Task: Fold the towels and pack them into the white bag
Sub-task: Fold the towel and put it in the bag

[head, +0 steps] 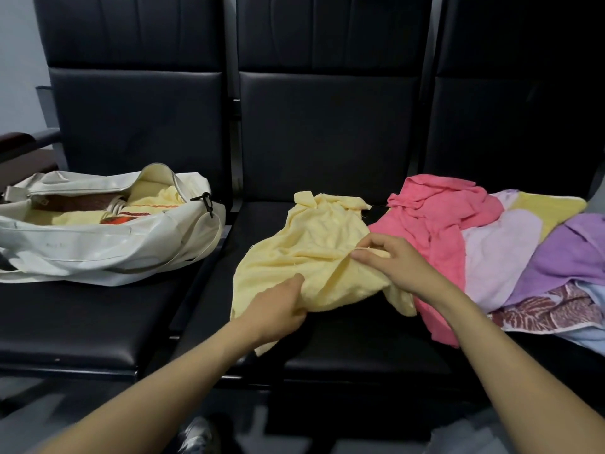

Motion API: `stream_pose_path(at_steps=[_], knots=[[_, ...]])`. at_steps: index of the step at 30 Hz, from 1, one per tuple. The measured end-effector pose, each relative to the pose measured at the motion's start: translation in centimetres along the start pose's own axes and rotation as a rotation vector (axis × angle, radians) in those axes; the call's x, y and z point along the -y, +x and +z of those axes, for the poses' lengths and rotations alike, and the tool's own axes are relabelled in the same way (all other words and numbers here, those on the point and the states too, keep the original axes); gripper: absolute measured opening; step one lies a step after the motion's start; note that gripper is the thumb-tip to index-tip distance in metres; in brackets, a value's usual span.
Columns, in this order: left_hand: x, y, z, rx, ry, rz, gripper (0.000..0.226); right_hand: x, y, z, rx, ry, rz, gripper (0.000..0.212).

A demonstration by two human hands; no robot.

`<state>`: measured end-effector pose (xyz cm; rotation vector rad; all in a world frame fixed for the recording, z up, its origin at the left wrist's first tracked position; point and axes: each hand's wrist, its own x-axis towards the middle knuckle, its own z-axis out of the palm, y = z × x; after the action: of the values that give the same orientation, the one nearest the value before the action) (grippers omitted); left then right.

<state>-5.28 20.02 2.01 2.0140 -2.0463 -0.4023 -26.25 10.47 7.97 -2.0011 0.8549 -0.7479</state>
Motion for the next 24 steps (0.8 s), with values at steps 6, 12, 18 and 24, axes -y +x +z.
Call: stream_pose_path(at_steps=[6, 12, 18, 24], knots=[[2.8, 1.6, -3.0, -0.204, -0.069, -0.201, 0.014, -2.8, 0.7, -3.4, 0.266, -0.585, 0.252, 0.014], [5.8, 1.8, -3.1, -0.016, -0.081, -0.148, 0.011, -5.2, 1.2, -0.5, 0.228, -0.501, 0.166, 0.011], [5.0, 1.1, -4.8, 0.263, -0.160, -0.227, 0.030, -4.1, 1.2, -0.8, 0.582, -0.505, 0.276, 0.016], [6.2, 1.1, -7.0, 0.024, -0.544, -0.308, 0.013, -3.4, 0.4, -4.2, 0.363, -0.174, 0.392, 0.013]])
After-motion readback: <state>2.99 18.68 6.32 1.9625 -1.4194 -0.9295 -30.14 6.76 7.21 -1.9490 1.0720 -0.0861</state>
